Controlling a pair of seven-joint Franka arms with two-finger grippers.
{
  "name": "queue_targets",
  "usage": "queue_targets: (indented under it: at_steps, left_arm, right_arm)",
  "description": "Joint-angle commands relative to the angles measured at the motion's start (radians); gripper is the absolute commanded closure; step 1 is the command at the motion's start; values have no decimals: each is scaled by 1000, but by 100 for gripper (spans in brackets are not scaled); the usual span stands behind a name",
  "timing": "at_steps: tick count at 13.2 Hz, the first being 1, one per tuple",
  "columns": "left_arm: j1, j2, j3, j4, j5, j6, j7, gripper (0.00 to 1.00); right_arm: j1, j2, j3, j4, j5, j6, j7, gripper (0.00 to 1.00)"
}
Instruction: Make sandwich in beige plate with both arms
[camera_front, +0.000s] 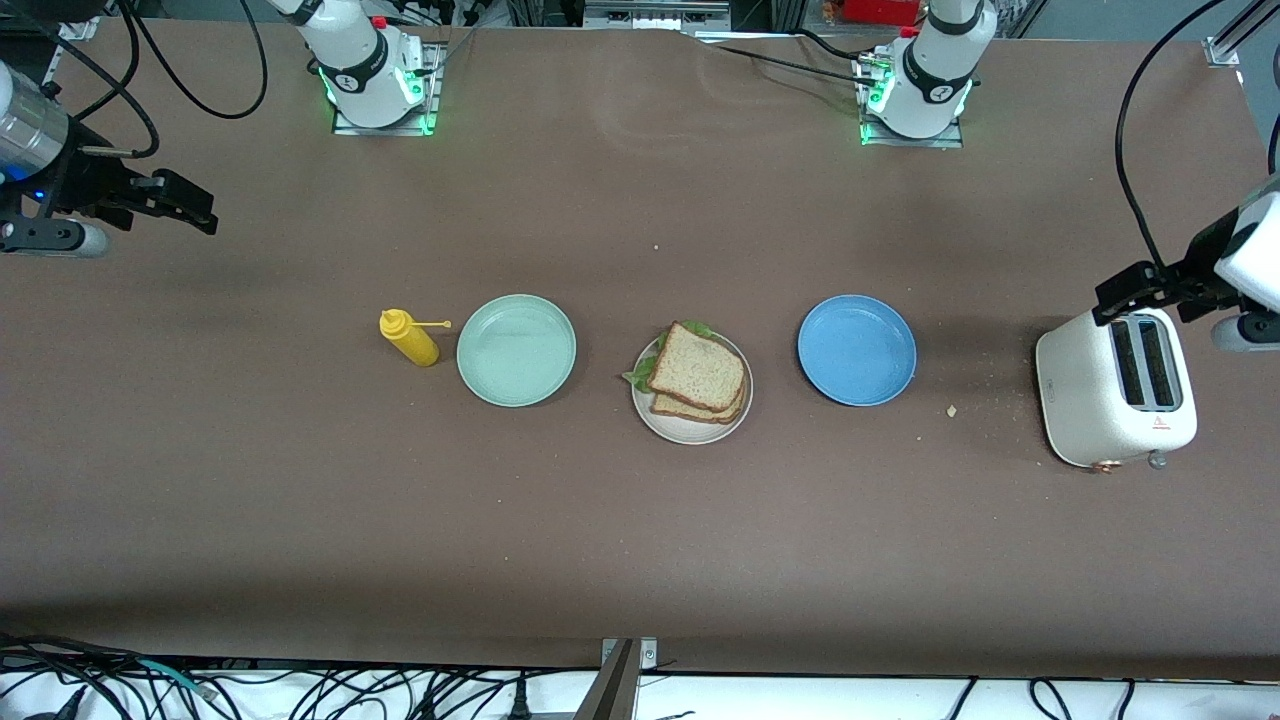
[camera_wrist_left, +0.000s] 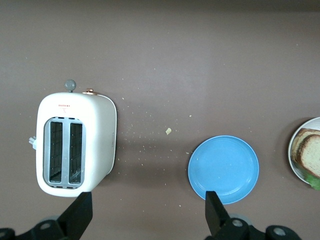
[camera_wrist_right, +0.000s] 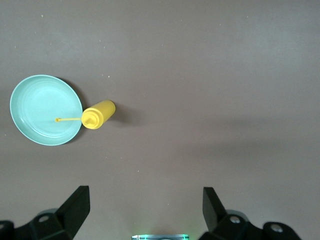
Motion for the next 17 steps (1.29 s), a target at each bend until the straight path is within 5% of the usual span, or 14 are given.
queue_targets:
  at_steps: [1,17]
  left_arm:
    - [17,-63,-13,-34,-8,-21,-7,0]
    - [8,-28,-12,7,-5,-3,-1,0]
  right_arm:
    - [-16,33,0,74,-22,-32,-3,0]
    - [-18,35,-30,74,-16,-31,0,0]
